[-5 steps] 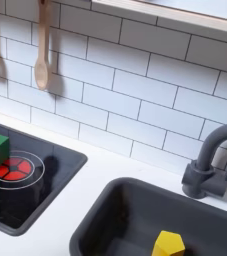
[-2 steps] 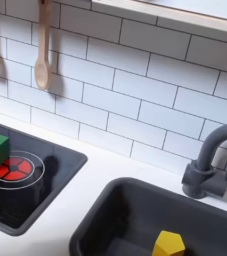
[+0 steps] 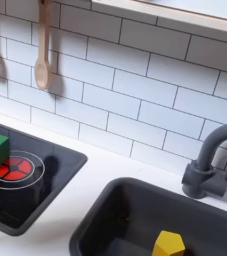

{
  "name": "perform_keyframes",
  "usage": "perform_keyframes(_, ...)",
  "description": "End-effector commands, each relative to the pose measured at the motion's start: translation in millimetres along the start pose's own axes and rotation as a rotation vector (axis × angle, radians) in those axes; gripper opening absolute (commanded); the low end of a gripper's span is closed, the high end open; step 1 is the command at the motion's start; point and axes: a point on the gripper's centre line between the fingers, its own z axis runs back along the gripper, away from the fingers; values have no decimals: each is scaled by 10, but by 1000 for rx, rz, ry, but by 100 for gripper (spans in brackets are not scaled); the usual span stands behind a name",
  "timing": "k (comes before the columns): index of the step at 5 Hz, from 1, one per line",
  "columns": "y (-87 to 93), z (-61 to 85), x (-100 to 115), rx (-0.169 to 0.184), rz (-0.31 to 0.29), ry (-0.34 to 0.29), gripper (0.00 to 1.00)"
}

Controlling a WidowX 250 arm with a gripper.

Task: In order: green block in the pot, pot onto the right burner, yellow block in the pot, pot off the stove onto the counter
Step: 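Put the green block in the pot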

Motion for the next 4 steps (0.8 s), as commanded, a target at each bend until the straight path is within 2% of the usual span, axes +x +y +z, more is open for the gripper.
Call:
perform_keyframes(1,34,-174,362,21,19,7,100)
perform_keyframes(3,-7,-223,650,52,-56,14,100)
perform_keyframes(4,16,-240,795,54,-78,15,100)
